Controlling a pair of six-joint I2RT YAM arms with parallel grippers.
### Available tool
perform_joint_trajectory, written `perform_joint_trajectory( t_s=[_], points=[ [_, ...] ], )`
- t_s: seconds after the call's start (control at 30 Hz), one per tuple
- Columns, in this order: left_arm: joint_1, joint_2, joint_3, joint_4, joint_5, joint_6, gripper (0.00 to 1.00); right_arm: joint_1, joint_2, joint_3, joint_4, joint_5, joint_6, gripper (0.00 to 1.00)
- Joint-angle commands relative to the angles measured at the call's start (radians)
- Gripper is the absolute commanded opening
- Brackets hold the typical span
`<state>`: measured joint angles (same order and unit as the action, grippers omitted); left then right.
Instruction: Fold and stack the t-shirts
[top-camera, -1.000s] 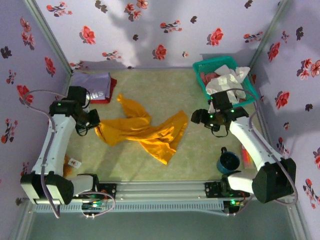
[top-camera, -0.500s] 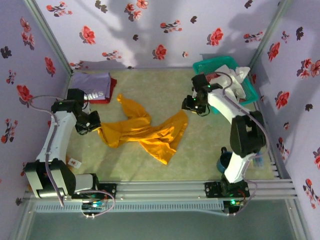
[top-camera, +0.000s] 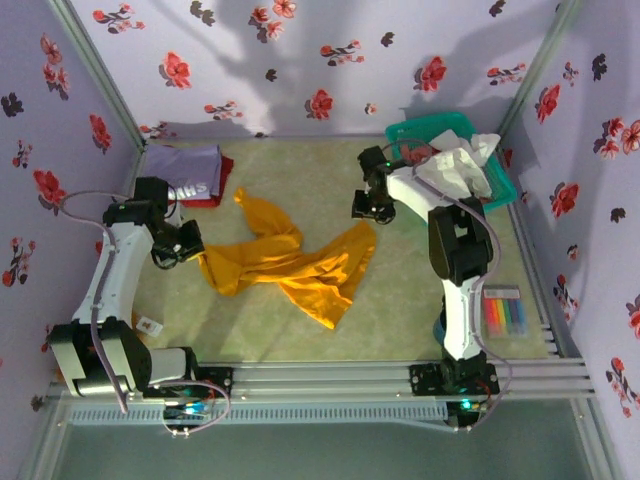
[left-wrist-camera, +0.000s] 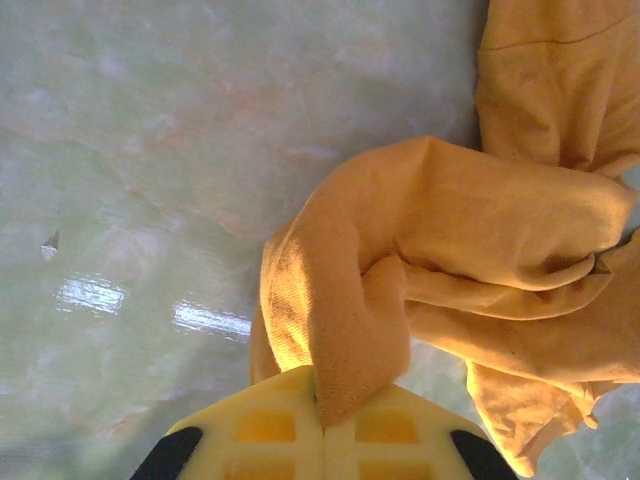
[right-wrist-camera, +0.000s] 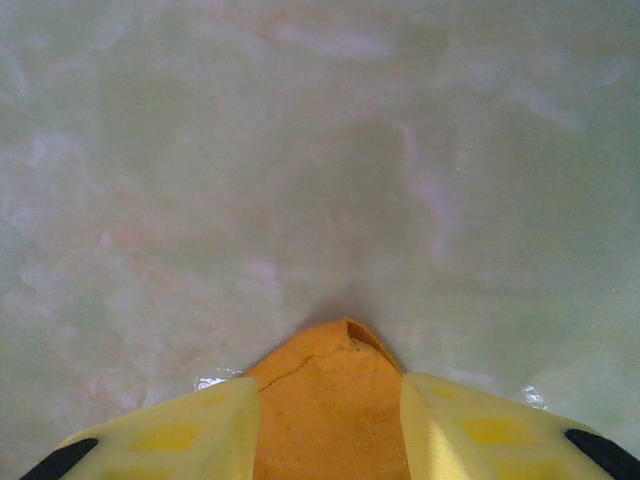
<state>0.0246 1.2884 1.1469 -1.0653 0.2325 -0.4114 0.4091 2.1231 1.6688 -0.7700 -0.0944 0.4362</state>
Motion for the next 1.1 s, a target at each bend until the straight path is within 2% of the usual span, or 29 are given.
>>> perform_joint_trajectory(
  t_s=[0.0,0.47,0.63,0.7,0.83,0.97,1.07],
  points=[
    [0.006,0.011,0.014,0.004,0.024,0.011,0.0,0.023,0.028,0.018,-0.011,0.054,-0.021,0.39],
    [0.005,0.01,0.019,0.005,0.031,0.014,0.0,0.049,0.132,0.085,-0.052,0.121,-0.035,0.32],
    [0.005,0.0,0.022,0.01,0.035,0.008,0.0,0.089,0.198,0.146,-0.127,0.226,-0.045,0.24],
    [0.005,-0.012,0.02,0.011,0.042,0.001,0.0,0.107,0.194,0.122,-0.112,0.245,-0.033,0.16],
    [0.005,-0.049,0.015,0.016,0.068,-0.012,0.0,0.117,0.105,0.077,-0.068,0.246,-0.016,0.0],
    [0.005,-0.063,0.076,-0.013,0.075,0.005,0.0,0.117,-0.034,0.105,-0.097,0.296,-0.021,0.0],
    [0.005,-0.067,0.189,-0.049,0.062,0.025,0.0,0.118,-0.175,0.133,-0.129,0.353,-0.034,0.0]
  ],
)
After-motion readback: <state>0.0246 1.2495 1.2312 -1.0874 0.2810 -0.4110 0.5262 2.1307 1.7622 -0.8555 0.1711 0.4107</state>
